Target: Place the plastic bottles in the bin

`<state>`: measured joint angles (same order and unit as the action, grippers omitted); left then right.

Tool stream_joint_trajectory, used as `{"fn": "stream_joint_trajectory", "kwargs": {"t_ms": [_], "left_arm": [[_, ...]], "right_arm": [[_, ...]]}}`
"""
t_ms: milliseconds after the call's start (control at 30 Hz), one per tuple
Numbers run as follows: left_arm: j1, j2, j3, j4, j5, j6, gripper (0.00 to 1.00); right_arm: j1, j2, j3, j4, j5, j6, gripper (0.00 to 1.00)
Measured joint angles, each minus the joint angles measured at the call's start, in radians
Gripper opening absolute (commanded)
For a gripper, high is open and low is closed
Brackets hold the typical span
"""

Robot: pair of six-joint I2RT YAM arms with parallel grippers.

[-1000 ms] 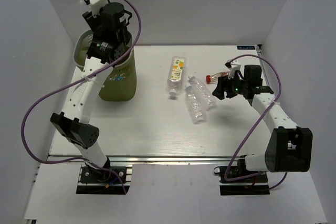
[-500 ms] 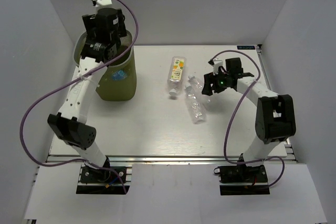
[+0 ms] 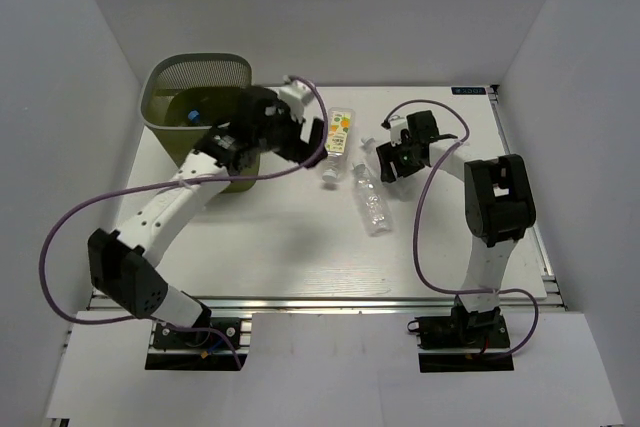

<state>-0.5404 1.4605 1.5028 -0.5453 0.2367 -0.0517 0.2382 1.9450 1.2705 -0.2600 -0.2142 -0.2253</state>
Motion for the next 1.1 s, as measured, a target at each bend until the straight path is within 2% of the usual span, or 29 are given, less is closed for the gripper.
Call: {"fn": "stream_joint_trajectory", "kwargs": {"t_ms": [67, 100, 133, 200, 400, 500, 667, 733, 900, 1033, 1100], "left_arm": [[-0.030, 0.020, -0.113, 0.006, 0.007, -0.026, 1.00], [-0.041, 0.025, -0.158, 0.008, 0.005, -0.037, 1.00], [-0.051, 0.030, -0.201, 0.006, 0.000, -0.046, 1.00], [-0.073, 0.030, -0.279, 0.026, -0.018, -0.069, 1.00], [-0.119, 0.008, -0.497, 0.136, -0.061, -0.141, 1.00], [-0.139, -0.005, -0.600, 0.190, -0.063, -0.175, 1.00], [-0.175, -0.014, -0.692, 0.224, -0.060, -0.220, 1.00], [-0.190, -0.027, -0.705, 0.235, -0.057, -0.235, 1.00], [-0.220, -0.097, -0.715, 0.240, -0.060, -0.265, 1.00], [-0.241, -0.156, -0.732, 0.240, -0.070, -0.294, 1.00], [-0.250, -0.171, -0.740, 0.240, -0.077, -0.309, 1.00]], "right_arm": [[0.000, 0.009, 0.006, 0.002, 0.006, -0.015, 0.54], [0.000, 0.009, 0.010, 0.002, 0.005, -0.019, 0.32], [0.000, 0.009, 0.011, 0.002, -0.001, -0.030, 0.23], [-0.001, 0.006, 0.015, -0.002, -0.027, -0.045, 0.12], [-0.003, -0.098, 0.033, -0.101, -0.199, -0.111, 0.10], [0.010, -0.180, 0.163, -0.109, -0.325, -0.116, 0.10], [0.080, -0.187, 0.451, 0.129, -0.484, -0.006, 0.12], [0.128, -0.148, 0.550, 0.257, -0.523, 0.059, 0.14], [0.268, 0.079, 0.824, 0.566, -0.554, 0.238, 0.19], [0.373, 0.303, 1.048, 0.733, -0.494, 0.313, 0.20], [0.415, 0.352, 1.058, 0.793, -0.452, 0.324, 0.25]]}}
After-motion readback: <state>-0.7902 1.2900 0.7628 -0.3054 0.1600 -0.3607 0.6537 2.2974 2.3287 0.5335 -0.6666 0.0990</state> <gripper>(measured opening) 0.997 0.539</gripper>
